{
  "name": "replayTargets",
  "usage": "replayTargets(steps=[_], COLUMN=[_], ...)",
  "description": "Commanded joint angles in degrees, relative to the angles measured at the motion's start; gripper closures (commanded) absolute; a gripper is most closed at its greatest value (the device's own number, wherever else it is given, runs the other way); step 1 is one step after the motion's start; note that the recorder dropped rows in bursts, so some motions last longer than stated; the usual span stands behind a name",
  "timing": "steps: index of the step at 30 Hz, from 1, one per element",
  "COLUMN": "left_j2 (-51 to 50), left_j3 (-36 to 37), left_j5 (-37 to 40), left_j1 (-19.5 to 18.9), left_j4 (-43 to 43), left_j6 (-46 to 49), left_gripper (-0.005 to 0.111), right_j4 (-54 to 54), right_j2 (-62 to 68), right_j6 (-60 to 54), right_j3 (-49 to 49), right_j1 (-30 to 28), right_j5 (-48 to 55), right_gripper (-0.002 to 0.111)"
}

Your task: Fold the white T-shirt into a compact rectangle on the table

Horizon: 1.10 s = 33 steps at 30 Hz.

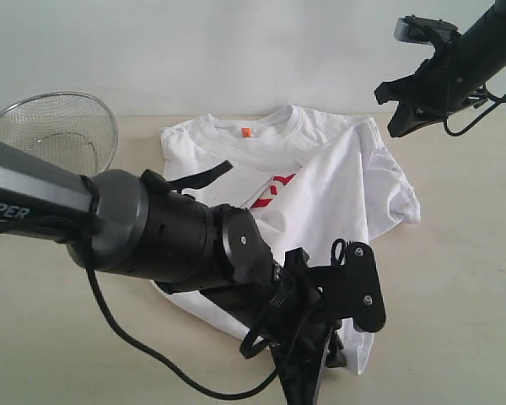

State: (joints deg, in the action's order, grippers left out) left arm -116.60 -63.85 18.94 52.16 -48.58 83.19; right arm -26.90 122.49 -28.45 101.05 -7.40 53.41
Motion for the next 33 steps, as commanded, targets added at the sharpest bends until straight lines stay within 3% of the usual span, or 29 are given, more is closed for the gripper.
replayTargets(steps=[1, 8, 17, 33], left_j2=[4.97, 8.81, 6.43, -0.34], left_j3=[0.17, 0.17, -0.65, -17.54], left_j5=[-1.73, -9.61, -20.19, -22.47], left_j1=[0.38, -3.08, -13.74, -24.96], left_j4=[0.16, 0.28, 0.28, 0.28], left_j6=[-2.73, -3.33, -3.33, -3.1], left_gripper=[0.102, 0.102, 0.102, 0.102], right_j4=[0.37, 0.37, 0.58, 0.69], right_j2=[-0.65, -0.65, -0.65, -0.65], right_j6=[-0.59, -0.59, -0.59, -0.59], right_j3=[0.27, 0.27, 0.27, 0.27], right_j1=[-0.02, -0.02, -0.02, -0.02], right_j5=[-0.32, 0.13, -0.86, -0.26], right_gripper=[0.107, 0.107, 0.107, 0.107])
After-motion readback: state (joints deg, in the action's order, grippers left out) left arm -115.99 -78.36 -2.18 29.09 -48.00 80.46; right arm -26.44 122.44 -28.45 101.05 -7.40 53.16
